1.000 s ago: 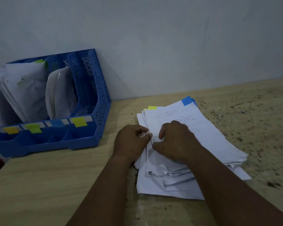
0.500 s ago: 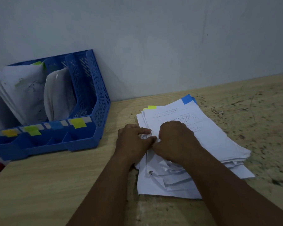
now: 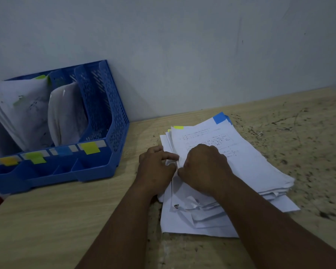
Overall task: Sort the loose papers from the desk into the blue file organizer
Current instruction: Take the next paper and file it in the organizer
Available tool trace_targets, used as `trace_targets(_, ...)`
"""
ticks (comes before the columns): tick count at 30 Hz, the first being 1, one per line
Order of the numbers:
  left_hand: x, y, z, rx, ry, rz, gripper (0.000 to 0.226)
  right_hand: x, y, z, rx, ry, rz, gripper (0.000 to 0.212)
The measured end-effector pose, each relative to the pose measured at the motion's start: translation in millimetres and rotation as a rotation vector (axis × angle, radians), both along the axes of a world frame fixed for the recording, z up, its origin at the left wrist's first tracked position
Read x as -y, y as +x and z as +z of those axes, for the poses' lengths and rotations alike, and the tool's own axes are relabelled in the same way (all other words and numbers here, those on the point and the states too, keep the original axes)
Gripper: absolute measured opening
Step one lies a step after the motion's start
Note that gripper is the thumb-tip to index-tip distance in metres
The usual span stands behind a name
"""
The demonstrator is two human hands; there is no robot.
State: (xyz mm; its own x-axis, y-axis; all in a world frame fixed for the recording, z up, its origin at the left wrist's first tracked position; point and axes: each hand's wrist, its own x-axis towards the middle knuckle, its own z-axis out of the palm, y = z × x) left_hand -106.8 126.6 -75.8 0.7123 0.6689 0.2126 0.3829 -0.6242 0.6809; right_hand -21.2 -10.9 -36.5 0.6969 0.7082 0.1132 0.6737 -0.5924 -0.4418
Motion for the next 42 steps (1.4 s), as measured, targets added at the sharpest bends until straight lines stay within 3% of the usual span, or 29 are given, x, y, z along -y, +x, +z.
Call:
trace_targets(2,1,3,-1,0.022,0.006,0.039,0.012,0,0,0,-0.008,-0.008,-0.003,0.031)
trace_targets(5,8,11,-2,0.058,0.027,0.090,0.026,-1,1,1,-0.014,-0.020,-0.006,0.025)
trace_targets(9,18,19,2,0.091,-0.043,0.170,0.016,-1,1,1,-0.032,-0.021,-0.012,0.019)
trace_targets(14,23,17,9,0.090,-0.069,0.194,0.014,-2,4,-4,-0.047,0.089,-0.035,0.030)
trace_targets(21,22,14,18,0.387,-0.038,0.155,0.009,-4,7,-3,-0.038,0.321,-0.057,0.048)
trace_targets(28,31,9,30,0.661,-0.106,0.137,0.011,-7,8,-3,-0.104,0.368,-0.137,0.075)
trace_targets(32,35,4,37,0.747,-0.129,0.188,0.011,-6,9,1,-0.253,0.405,-0.146,0.079)
trace_targets(37,32,-5,44,0.861,-0.243,0.267,0.013,-19,9,-6,-0.250,0.437,-0.088,0.082)
trace_targets(42,25,-15,58,0.890,-0.431,0.247,0.032,-29,-1,-5,-0.257,0.518,0.017,0.078)
